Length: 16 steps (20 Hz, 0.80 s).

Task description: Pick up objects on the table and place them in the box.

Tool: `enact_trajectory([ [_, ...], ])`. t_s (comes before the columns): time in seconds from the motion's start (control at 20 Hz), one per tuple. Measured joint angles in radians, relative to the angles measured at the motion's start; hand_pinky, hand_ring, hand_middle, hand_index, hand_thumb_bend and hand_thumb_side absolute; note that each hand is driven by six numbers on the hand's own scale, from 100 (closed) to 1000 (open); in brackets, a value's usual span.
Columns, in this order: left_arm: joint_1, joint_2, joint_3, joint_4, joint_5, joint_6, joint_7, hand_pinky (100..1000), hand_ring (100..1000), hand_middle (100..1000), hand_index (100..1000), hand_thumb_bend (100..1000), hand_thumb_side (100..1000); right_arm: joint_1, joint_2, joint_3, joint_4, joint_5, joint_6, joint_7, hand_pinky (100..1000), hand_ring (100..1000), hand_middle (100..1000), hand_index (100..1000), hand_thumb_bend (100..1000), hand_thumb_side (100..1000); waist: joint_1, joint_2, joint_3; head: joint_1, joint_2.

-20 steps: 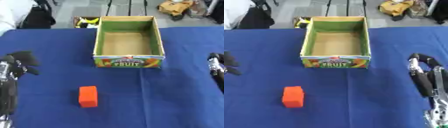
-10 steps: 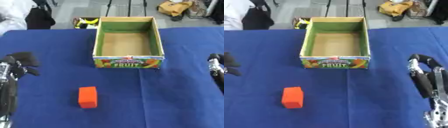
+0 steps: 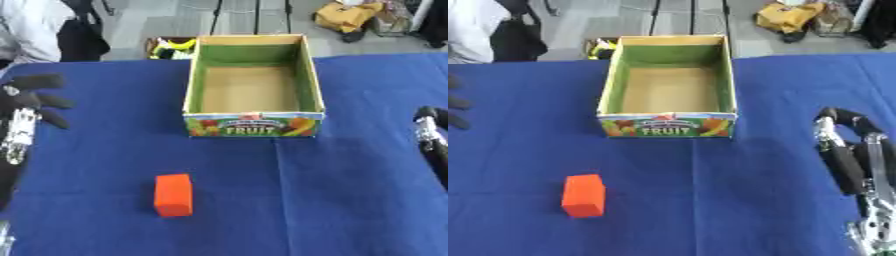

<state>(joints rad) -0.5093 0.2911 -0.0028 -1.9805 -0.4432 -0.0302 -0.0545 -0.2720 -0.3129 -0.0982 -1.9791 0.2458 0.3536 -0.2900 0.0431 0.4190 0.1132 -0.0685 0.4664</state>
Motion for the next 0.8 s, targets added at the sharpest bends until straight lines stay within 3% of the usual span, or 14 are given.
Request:
enact_trajectory([
  [0.2,-0.072,0.088,-0.056,0.000,-0.135,-0.012,-0.093,539,683,798,860,100,828,0.000,0.000,0.001,0.000,0.000,0.003,0.003,744,941,717,792,100,748,0.005,-0.003,-0.005,0.000,0.005],
  [0.4,-0.128,0.148,-0.121,0.000,-0.209,-0.007,-0.234,584,727,838,919,100,882,0.001,0.000,0.002,0.000,0.000,0.003,0.007,744,941,717,792,100,748,0.008,-0.007,-0.011,0.001,0.008],
  [0.65,-0.177,0.179,-0.177,0.000,-0.255,0.001,-0.417,617,757,874,952,100,1000,0.005,0.000,0.006,0.000,0.000,0.004,0.011,745,942,717,792,100,746,0.010,-0.009,-0.016,0.001,0.008],
  [0.8,-0.186,0.185,-0.200,0.000,-0.258,0.008,-0.520,634,766,884,966,100,1000,0.006,0.000,0.006,0.000,0.000,0.004,0.012,745,943,717,792,100,746,0.011,-0.011,-0.019,0.001,0.008],
])
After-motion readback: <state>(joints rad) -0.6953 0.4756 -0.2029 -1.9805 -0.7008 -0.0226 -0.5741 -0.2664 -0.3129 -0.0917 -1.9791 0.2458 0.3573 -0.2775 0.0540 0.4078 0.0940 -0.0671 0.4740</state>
